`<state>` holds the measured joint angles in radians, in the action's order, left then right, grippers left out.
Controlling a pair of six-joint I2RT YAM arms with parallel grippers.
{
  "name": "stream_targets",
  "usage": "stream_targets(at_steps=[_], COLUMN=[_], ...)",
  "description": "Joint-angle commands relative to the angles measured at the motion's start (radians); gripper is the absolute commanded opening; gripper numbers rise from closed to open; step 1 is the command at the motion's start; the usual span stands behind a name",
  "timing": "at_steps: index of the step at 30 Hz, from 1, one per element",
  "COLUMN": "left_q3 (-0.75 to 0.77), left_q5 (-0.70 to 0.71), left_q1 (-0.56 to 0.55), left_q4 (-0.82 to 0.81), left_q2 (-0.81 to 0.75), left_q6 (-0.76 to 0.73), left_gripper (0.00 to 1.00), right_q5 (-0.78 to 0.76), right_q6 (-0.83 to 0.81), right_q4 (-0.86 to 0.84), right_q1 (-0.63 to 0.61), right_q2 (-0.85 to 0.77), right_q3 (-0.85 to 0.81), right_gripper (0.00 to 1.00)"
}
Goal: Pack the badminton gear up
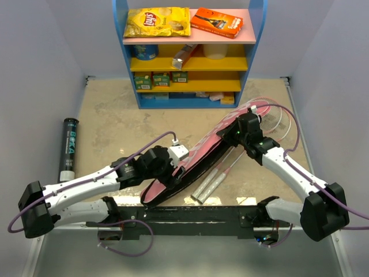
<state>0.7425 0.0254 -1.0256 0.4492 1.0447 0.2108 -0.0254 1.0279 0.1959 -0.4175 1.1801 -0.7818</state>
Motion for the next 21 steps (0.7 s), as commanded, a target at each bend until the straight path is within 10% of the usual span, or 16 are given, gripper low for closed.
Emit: stream_targets(at_steps=[1,15,19,21], left_q3=[-0.002,-0.003,0.006,0.008], left_q5=[-0.012,-0.019,-0.015,0.002], left_q1=[-0.010,-0.010,-0.008,-0.010], left_q4=[-0.032,-0.067,-0.070,-0.070], left_q2=[0.018,0.103,0.126,0.132], left_q6=[-0.037,-0.044,-0.048,-0.050], left_gripper=[0.72,0.52,0.00,0.00], right_q5=[0.008,0.024,0.024,0.024], right_q6=[-0.012,-0.019,-0.022,-0.025], right_q4=[-0.062,-0.061,-0.062,-0.067], right_q1=[0.006,0.011,0.013,0.013], right_q2=[-0.011,-0.017,-0.019,-0.016], right_q3=[-0.043,-0.047,-0.045,-0.042], right_gripper=[0.00,0.00,0.00,0.00])
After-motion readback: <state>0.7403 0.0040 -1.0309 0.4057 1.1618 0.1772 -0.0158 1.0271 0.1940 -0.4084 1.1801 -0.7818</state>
